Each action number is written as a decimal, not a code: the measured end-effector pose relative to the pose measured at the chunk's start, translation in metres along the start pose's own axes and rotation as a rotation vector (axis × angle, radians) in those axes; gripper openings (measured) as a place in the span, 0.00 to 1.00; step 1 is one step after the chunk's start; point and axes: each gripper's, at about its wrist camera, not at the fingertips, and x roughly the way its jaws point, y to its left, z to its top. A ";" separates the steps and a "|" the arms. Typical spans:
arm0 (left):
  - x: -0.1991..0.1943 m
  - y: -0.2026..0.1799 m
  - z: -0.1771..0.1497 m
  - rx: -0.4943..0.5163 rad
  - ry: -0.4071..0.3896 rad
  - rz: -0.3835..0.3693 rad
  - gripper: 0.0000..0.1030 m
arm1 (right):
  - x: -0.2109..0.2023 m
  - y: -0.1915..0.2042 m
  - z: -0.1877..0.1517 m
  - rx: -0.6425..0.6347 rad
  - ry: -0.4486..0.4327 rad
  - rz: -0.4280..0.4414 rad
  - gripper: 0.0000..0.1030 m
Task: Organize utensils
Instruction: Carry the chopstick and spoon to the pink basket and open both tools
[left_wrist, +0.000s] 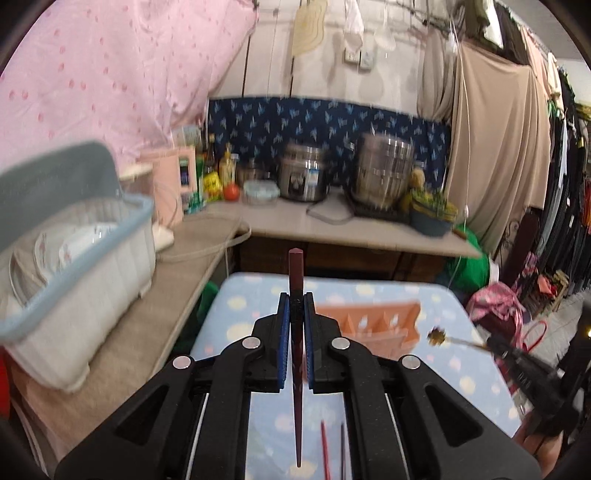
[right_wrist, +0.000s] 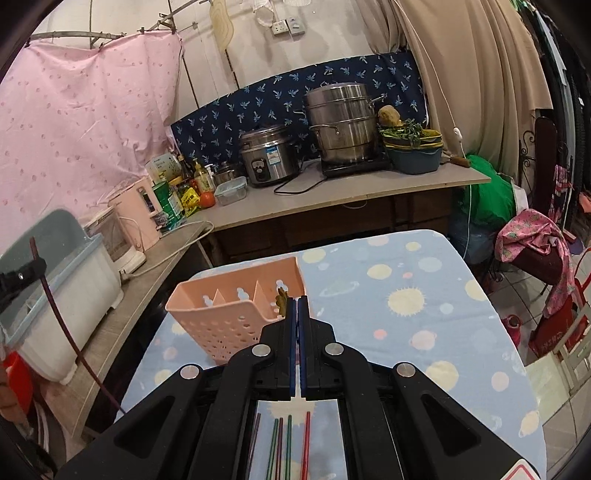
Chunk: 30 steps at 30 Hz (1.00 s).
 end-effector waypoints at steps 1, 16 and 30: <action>-0.001 -0.002 0.009 -0.004 -0.028 0.006 0.07 | 0.005 0.001 0.005 0.002 0.001 0.003 0.02; 0.033 -0.029 0.063 -0.045 -0.215 -0.048 0.07 | 0.069 0.003 0.013 0.020 0.088 0.010 0.02; 0.063 -0.034 0.060 -0.038 -0.208 -0.044 0.07 | 0.089 0.000 0.003 0.024 0.129 0.011 0.02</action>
